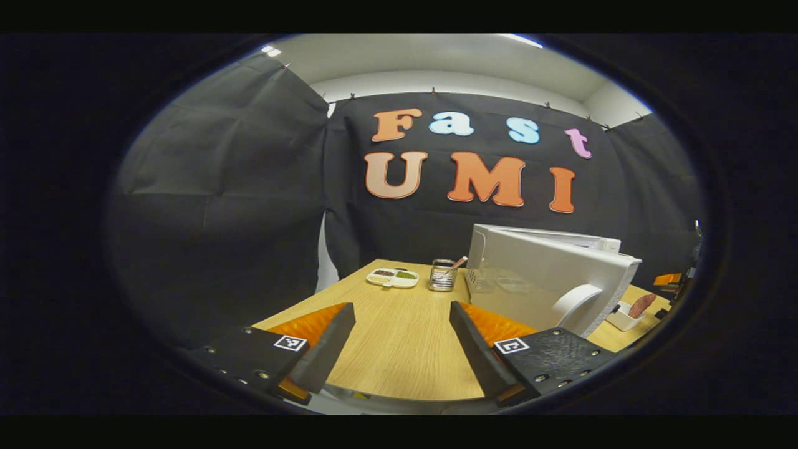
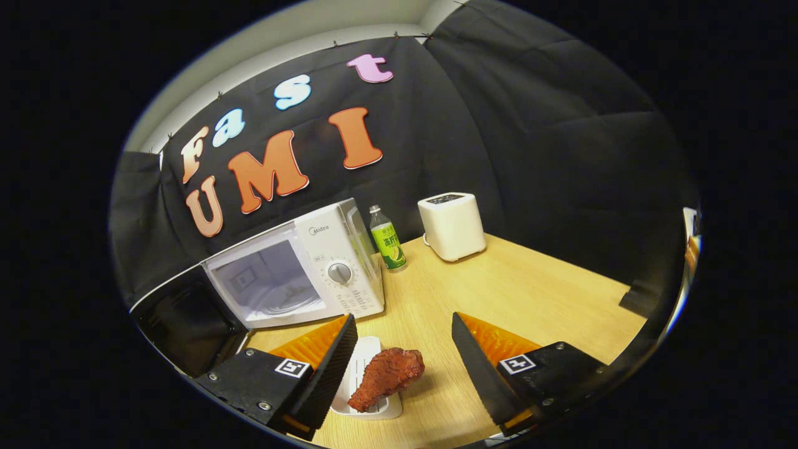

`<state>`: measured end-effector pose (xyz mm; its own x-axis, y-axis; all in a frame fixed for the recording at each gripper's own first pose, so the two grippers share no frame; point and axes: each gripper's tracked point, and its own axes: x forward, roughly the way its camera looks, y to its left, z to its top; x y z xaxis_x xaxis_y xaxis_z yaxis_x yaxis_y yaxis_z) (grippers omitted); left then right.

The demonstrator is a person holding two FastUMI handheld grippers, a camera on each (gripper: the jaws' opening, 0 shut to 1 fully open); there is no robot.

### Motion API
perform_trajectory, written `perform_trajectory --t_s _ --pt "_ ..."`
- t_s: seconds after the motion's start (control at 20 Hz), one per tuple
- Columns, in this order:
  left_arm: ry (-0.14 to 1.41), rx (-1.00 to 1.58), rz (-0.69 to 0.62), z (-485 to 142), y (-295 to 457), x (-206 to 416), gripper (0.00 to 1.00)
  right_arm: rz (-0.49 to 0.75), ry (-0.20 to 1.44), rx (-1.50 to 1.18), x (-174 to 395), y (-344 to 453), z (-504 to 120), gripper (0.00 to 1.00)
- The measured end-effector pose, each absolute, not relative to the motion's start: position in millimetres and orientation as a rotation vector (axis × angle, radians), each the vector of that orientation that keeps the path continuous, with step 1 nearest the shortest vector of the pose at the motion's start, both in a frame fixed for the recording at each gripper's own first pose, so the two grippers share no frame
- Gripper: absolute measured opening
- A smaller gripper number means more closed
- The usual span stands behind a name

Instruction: Open the microwave oven with the left hand, put the food in, and close the microwave oven.

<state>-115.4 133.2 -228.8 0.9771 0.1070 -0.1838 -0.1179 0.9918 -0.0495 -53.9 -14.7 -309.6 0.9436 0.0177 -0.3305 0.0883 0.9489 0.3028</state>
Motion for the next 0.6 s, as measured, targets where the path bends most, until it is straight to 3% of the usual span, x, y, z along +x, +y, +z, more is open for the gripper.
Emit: perform_trajectory --t_s 0.3,0.6 --pt "0.212 -0.101 0.074 -242.3 122.5 -102.5 0.92 -0.019 0.390 0.596 -62.2 -15.6 -347.8 0.90" --pt "0.220 -0.083 0.069 -244.9 116.1 -97.1 0.92 0.009 0.396 0.784 -56.9 0.1 -356.2 0.54"
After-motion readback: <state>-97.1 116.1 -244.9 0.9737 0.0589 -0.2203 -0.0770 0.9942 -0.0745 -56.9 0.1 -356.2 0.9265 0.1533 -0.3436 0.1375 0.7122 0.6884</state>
